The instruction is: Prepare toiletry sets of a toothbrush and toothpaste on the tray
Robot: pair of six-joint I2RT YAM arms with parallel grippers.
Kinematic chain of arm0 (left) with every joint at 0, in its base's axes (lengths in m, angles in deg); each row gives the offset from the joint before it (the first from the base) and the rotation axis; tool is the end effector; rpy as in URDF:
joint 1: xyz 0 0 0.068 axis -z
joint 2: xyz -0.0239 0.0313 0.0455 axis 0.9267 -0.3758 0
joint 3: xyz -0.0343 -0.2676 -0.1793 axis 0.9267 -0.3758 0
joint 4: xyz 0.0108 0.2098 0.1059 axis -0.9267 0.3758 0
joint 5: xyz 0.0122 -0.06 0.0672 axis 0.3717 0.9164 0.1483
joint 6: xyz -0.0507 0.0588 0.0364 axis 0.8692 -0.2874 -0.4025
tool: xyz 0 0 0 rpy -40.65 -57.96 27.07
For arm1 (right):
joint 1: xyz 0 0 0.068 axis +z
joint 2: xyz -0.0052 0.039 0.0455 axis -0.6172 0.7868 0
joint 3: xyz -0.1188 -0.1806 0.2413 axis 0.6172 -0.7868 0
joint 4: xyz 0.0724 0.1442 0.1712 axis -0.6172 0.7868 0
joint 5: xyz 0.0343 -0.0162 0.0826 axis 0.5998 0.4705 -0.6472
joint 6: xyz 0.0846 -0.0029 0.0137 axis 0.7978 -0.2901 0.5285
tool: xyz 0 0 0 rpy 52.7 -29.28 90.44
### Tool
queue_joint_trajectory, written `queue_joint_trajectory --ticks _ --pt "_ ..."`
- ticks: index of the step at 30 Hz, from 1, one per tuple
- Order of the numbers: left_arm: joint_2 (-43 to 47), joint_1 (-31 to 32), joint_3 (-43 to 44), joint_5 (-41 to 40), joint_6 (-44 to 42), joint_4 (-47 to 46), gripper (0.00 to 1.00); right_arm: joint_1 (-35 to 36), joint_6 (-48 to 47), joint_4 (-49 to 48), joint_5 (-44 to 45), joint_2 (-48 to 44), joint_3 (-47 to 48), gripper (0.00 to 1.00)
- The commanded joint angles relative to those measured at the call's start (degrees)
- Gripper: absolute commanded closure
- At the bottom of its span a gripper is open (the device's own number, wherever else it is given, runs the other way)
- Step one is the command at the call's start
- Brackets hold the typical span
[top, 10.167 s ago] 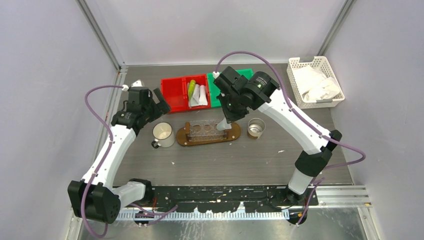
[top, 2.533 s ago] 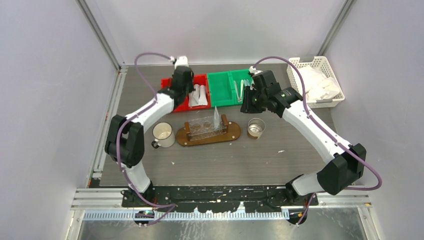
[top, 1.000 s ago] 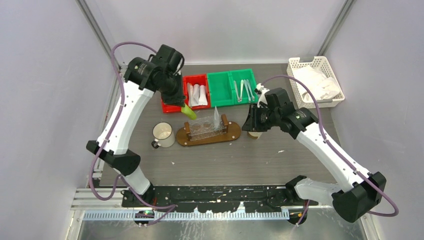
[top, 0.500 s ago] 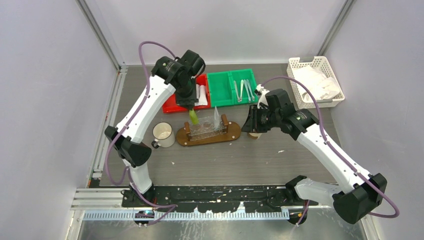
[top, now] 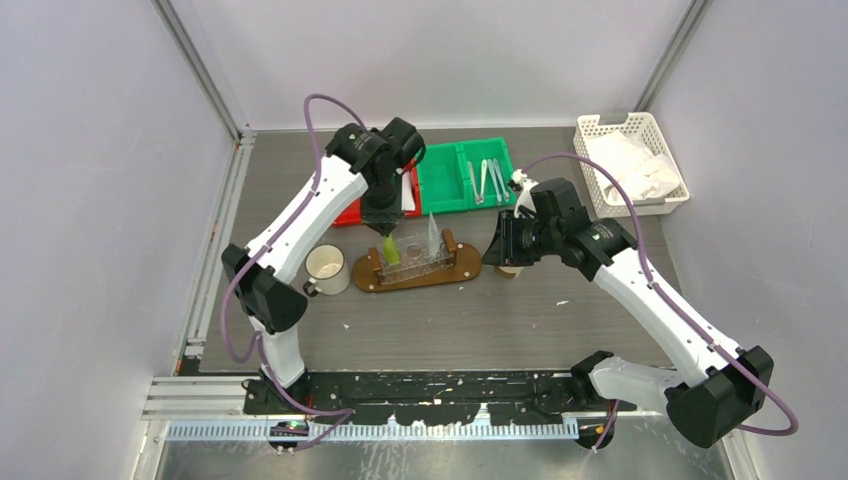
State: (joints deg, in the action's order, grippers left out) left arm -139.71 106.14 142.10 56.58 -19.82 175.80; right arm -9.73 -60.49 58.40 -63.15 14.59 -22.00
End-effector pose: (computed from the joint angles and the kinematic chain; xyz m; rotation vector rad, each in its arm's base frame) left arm 0.2715 -0.1979 0.3896 -0.0425 2.8332 -0.0513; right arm 0.1694 0.1166 0.3451 -0.2376 2.4507 0.7786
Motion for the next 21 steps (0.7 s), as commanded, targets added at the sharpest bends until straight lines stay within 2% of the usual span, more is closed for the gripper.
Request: queue_joint_trajectory --ticks 1,7,12,13,17,21 --pt "2.8 0.1 -2.1 -1.1 0.8 1.0 0.99 -0.1 0.4 -2.2 -1.0 -0.2 -0.1 0.68" --pt "3.1 0.1 -4.3 -1.0 0.8 -1.2 0.99 -0.1 0.4 -2.3 -1.0 0.0 -0.1 0.68" --pt "2.4 0.1 -6.3 -0.2 0.6 -3.7 0.95 -0.2 0.4 -2.2 -1.0 0.3 -0.1 0.67" --pt "2.3 0.1 -6.7 -0.1 0.6 -4.3 0.93 -0.1 0.4 -2.2 -1.0 0.2 -0.1 0.67" --pt "1.9 0.1 -7.9 -0.6 0.6 -5.0 0.72 -0.1 0.4 -2.4 -1.1 0.5 -0.1 0.68" --pt "1.9 0.1 -8.3 -1.6 0.5 -5.3 0.64 -0.1 0.4 -2.6 -1.3 0.8 -0.1 0.67"
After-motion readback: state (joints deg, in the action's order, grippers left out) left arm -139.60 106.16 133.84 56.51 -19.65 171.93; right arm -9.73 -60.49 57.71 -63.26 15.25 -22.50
